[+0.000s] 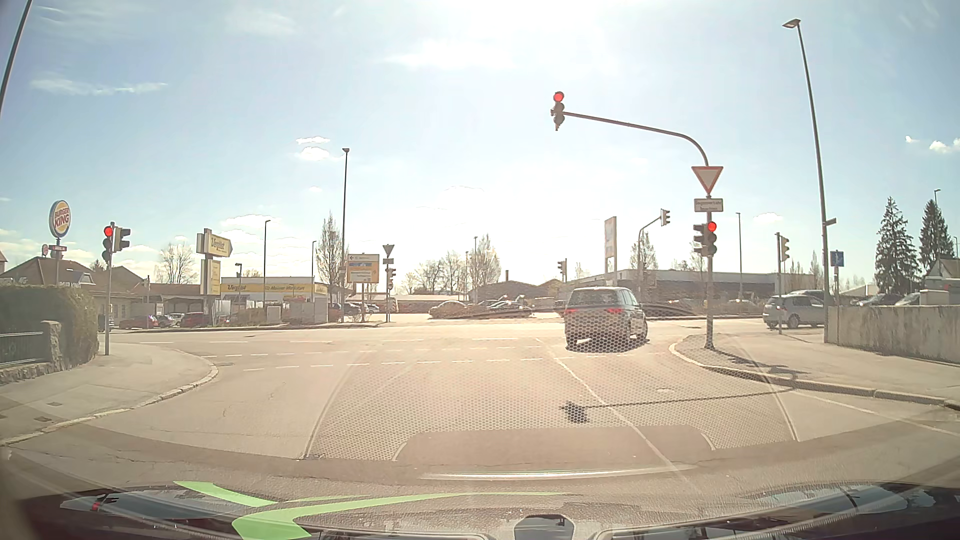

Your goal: Follow the waypoints while adhering to traffic rules and regulations

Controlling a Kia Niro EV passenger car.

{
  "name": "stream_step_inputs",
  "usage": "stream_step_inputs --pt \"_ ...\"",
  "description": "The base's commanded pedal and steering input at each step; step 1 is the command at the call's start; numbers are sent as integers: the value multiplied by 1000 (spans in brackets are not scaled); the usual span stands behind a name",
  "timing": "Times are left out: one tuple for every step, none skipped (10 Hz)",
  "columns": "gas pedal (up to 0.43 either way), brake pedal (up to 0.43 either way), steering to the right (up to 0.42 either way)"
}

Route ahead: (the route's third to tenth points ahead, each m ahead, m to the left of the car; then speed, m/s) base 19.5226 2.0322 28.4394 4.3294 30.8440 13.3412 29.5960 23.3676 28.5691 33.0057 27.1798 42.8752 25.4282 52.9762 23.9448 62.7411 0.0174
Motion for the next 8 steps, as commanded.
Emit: stream_step_inputs --pt "0 329 0" --pt "0 329 0" --pt "0 329 0" --pt "0 329 0" --pt "0 323 0" --pt "0 323 0" --pt "0 329 0" --pt "0 323 0"
